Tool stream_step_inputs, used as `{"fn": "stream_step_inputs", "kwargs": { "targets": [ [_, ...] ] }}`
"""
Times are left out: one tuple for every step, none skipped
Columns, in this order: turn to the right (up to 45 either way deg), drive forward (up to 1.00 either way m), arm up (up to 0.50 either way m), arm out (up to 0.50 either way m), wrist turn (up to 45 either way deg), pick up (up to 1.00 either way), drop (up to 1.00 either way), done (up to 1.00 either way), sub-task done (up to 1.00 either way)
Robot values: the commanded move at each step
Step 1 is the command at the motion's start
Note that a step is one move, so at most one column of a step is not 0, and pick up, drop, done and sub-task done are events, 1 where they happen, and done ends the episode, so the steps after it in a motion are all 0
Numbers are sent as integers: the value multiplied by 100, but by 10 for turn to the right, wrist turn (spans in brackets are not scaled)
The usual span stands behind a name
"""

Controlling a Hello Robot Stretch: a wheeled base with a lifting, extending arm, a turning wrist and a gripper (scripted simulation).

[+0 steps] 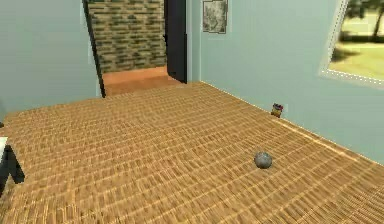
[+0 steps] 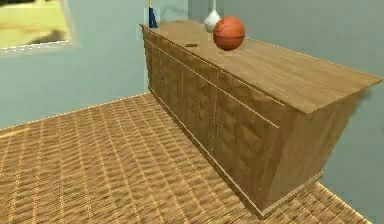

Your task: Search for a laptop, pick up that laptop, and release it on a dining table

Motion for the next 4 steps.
{"fn": "stream_step_inputs", "kwargs": {
  "targets": [
    [-450,0,0,0,0,0,0,0,0],
    [-60,0,0,0,0,0,0,0,0],
    [0,55,0,0,0,0,0,0,0],
    [-450,0,0,0,0,0,0,0,0]
  ]
}}
